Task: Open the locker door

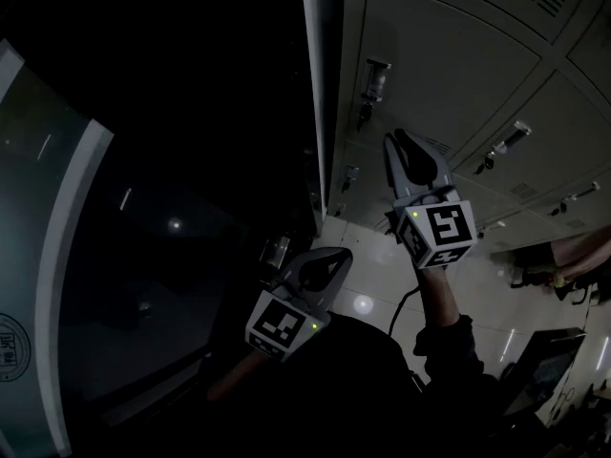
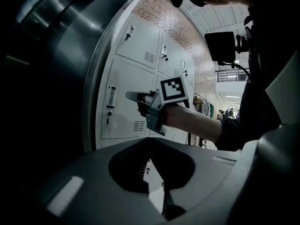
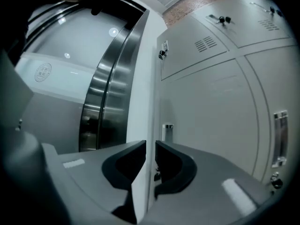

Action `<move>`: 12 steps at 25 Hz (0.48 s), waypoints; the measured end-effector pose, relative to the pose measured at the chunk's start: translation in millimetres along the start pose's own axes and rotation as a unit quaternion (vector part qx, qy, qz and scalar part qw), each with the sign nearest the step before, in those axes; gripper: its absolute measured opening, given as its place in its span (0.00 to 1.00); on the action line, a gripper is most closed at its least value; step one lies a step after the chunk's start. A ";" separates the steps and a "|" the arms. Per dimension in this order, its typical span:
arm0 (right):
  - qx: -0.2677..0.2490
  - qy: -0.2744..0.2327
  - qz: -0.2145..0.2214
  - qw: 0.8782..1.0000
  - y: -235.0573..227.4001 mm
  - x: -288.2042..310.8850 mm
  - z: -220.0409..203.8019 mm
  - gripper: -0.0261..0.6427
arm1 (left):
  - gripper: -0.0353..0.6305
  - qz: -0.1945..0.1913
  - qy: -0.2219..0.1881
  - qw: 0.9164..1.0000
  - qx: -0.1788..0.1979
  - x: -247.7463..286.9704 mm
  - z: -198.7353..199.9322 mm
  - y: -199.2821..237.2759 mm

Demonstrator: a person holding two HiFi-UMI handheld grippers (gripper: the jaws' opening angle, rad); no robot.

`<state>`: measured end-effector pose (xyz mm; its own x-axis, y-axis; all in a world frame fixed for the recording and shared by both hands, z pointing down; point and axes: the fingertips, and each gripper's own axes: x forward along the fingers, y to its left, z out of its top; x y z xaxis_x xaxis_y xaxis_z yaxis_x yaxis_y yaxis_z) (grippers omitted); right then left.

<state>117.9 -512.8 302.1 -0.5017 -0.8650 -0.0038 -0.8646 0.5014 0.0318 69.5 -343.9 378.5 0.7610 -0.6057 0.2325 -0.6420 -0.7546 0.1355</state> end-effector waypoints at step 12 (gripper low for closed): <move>-0.009 0.031 -0.075 0.997 -34.3 105.9 -21.2 0.13 | 0.08 -0.007 -0.010 1.000 -0.016 22.9 19.4 93.5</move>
<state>95.0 -622.1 321.8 -0.3641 -0.9300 0.0510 -0.9289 0.3666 0.0533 28.7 -433.2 377.8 0.7711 -0.6005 0.2118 -0.6341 -0.7543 0.1701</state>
